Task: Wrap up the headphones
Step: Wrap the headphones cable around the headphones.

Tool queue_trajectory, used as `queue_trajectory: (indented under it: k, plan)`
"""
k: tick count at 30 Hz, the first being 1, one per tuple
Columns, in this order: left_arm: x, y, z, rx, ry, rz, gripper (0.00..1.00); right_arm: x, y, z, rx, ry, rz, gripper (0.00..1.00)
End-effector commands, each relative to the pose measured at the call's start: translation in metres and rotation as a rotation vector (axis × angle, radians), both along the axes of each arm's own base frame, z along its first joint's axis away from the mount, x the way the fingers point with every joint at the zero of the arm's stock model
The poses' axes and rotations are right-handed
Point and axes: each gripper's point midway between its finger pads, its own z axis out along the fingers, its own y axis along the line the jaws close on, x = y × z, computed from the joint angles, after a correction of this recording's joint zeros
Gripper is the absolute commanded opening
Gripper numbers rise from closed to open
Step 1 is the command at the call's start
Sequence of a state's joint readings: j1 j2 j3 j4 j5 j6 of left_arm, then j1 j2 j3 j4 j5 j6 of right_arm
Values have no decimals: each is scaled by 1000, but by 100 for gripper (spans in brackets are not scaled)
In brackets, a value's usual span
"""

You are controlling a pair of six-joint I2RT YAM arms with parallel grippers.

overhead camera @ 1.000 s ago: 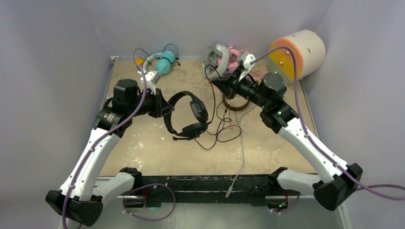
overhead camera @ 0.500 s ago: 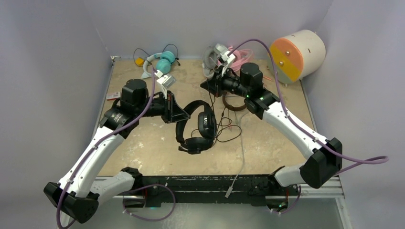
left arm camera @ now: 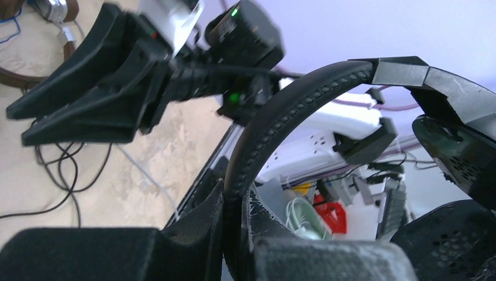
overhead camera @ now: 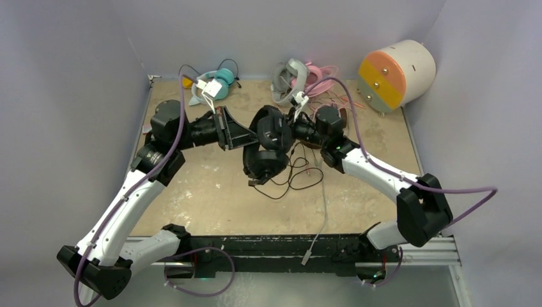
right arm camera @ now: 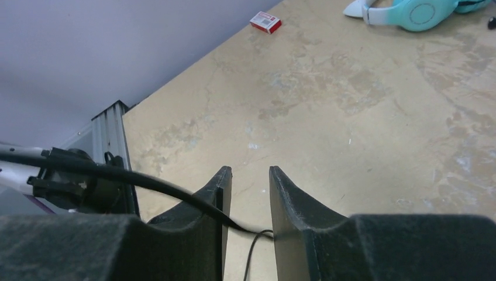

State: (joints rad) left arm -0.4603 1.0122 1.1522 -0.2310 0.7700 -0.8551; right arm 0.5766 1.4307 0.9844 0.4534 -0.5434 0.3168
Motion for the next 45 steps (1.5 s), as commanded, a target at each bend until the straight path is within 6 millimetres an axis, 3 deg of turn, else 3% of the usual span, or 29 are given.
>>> queue_trajectory:
  k: [1,5,8,14,19,23,32,40,45]
  plan:
    - [-3,3,64,-177,3,52,0,-7,9,19,129,-104,73,34]
    - [12,3,68,-229,114,123,0,-23,17,11,182,-85,135,30]
    - [37,12,61,-236,228,294,0,-41,28,2,178,-79,165,26]
    - [81,64,57,-232,201,711,0,-85,55,-17,115,-36,208,0]
    - [114,107,46,-173,164,1014,0,-111,71,-32,59,30,231,0]
    - [133,128,28,-100,180,1173,0,-120,76,-37,17,68,214,0]
    - [145,152,1,-94,217,1343,0,-138,92,-41,-62,126,235,0]
    - [144,140,-9,-125,273,1288,0,-150,99,-30,-114,159,272,0]
    - [150,152,-40,-22,305,1379,0,-159,98,-16,-112,154,299,0]
